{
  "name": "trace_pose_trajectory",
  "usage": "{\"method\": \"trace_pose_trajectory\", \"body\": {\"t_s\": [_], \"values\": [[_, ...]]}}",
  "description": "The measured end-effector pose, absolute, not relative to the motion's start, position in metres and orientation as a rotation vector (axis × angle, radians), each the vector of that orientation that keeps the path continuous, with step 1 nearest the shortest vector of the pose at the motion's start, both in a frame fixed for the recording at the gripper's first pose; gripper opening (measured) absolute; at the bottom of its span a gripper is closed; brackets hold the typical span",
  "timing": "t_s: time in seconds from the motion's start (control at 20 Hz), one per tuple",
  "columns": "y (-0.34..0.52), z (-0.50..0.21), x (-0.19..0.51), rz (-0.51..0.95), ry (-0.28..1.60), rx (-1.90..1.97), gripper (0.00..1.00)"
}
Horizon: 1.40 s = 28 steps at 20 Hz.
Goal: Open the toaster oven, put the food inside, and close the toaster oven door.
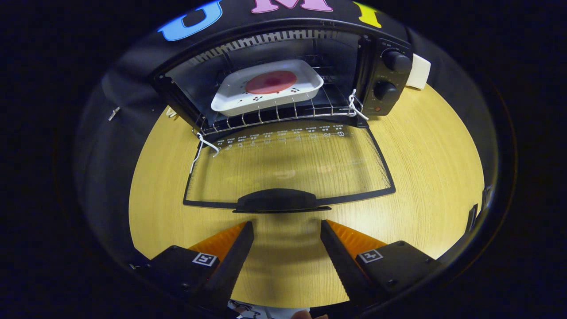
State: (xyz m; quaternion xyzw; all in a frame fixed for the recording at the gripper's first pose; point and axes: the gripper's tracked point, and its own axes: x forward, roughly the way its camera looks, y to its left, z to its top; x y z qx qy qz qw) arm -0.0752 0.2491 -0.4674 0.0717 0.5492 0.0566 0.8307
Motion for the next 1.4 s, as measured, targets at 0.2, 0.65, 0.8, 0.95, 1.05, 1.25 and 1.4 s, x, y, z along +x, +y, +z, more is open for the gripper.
{"method": "trace_pose_trajectory", "body": {"t_s": [0.2, 0.65, 0.8, 0.95, 1.05, 1.25, 1.4], "values": [[0.245, -0.477, -0.070, 0.106, 1.156, 0.115, 0.99], [0.241, -0.478, -0.057, 0.129, 1.099, -0.034, 0.99], [0.240, -0.464, -0.057, 0.149, 1.045, -0.055, 0.99], [0.240, -0.446, -0.057, 0.171, 0.986, -0.062, 0.99], [0.239, -0.431, -0.058, 0.177, 0.948, -0.039, 0.99], [0.240, -0.403, -0.049, 0.185, 0.870, 0.011, 0.99], [0.241, -0.371, -0.036, 0.182, 0.805, 0.051, 0.99]]}}
